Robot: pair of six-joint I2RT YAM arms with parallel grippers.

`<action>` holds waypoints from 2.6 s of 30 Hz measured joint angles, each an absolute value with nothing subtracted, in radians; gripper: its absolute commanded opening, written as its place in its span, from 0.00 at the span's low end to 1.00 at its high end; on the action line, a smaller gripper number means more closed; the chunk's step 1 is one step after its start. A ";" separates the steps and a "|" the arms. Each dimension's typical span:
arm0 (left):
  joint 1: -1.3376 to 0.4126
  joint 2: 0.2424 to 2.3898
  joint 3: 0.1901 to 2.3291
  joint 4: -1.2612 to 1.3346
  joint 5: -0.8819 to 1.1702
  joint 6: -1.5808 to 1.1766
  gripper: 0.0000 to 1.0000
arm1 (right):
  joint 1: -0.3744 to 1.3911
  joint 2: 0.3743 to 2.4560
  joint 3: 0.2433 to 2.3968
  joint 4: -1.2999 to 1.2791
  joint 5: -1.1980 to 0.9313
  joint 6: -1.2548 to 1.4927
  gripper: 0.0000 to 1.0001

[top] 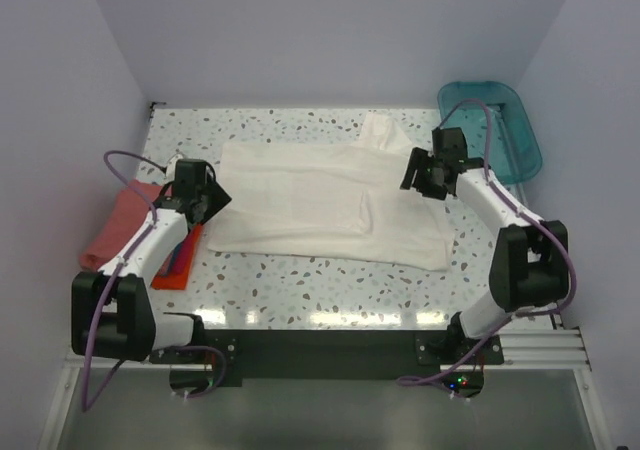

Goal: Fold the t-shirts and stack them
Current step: Fold the tshirt

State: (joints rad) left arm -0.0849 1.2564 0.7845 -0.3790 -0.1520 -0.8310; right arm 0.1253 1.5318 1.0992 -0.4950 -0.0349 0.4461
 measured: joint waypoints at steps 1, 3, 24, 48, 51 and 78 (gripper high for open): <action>-0.086 1.288 0.805 -0.366 -0.159 -0.824 0.54 | 0.133 1.573 1.137 -0.480 -0.030 0.434 0.64; -0.088 1.341 0.836 -0.354 -0.175 -0.817 0.51 | 0.137 1.635 1.190 -0.466 -0.014 0.414 0.64; -0.146 1.692 1.058 -0.476 -0.294 -0.959 0.42 | 0.136 1.752 1.265 -0.441 0.070 0.380 0.62; -0.154 1.746 1.069 -0.526 -0.323 -1.039 0.00 | 0.136 1.752 1.245 -0.433 0.067 0.380 0.62; -0.154 1.729 1.069 -0.540 -0.324 -1.038 0.00 | 0.136 1.752 1.245 -0.433 0.067 0.380 0.62; -0.097 1.650 1.049 -0.543 -0.326 -1.026 0.00 | 0.136 1.856 1.245 -0.376 0.087 0.357 0.57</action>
